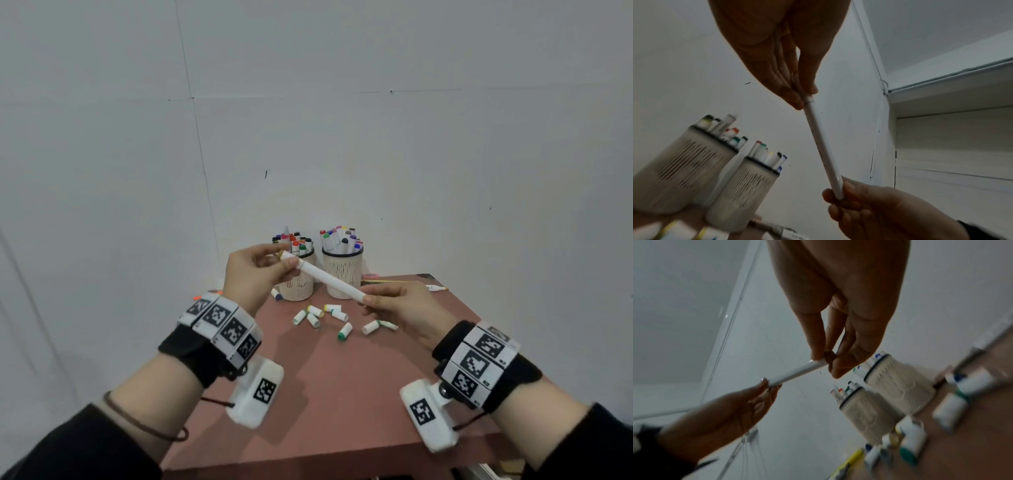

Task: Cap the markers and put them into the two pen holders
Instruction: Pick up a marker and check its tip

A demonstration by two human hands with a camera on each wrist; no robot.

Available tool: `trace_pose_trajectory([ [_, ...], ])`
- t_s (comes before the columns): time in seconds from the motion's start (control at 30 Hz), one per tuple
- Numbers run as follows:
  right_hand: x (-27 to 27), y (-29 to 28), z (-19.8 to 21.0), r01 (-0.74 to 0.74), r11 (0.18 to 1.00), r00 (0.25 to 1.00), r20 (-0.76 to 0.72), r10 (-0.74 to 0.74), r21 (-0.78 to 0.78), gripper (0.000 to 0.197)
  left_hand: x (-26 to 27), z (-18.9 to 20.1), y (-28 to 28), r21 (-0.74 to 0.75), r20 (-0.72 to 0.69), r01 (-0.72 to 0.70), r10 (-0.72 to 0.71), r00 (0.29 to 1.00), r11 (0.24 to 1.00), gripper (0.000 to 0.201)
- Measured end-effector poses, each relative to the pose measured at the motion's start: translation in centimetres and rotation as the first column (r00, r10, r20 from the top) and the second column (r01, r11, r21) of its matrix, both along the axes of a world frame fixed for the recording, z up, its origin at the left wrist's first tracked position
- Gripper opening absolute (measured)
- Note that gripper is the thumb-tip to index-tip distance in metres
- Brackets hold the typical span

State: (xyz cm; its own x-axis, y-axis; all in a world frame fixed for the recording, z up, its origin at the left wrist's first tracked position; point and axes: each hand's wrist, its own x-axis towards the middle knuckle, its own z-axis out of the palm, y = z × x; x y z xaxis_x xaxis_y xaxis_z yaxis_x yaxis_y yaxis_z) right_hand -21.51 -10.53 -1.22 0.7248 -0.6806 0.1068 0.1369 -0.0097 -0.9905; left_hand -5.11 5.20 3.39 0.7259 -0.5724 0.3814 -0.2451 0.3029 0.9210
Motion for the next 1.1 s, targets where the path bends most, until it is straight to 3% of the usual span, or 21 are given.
trace_pose_trajectory([
  [0.27, 2.7, -8.7, 1.6, 0.202, 0.888, 0.956, -0.112, -0.27, -0.412, 0.023, 5.4, 3.9, -7.0, 0.049, 0.236, -0.157, 0.141, 0.961, 0.986, 0.024],
  [0.5, 4.5, -16.1, 0.8, 0.129, 0.746, 0.847, -0.319, -0.425, -0.653, 0.027, 8.9, 4.8, -12.5, 0.081, 0.38, -0.285, 0.235, 0.895, 0.955, 0.03],
  [0.67, 5.8, -20.0, 0.3, -0.065, 0.671, 0.729, -0.494, -0.474, -0.739, 0.022, 10.2, 5.3, -14.9, 0.098, 0.48, -0.302, 0.22, 0.849, 0.948, 0.031],
  [0.87, 6.4, -21.9, 0.4, -0.42, 0.569, 0.482, -0.705, -0.52, -0.707, 0.026, 11.3, 6.8, -16.6, 0.088, 0.581, -0.339, 0.228, 0.782, 0.937, 0.031],
  [0.97, 6.6, -22.7, 0.4, -0.528, 0.555, 0.382, -0.763, -0.521, -0.643, 0.03, 10.9, 6.7, -17.6, 0.141, 0.622, -0.322, 0.169, 0.765, 0.936, 0.034],
  [1.1, 6.9, -23.0, 0.1, -0.601, 0.524, 0.311, -0.78, -0.543, -0.604, 0.031, 10.0, 5.5, -18.9, 0.289, 0.69, -0.298, 0.018, 0.724, 0.91, 0.035],
])
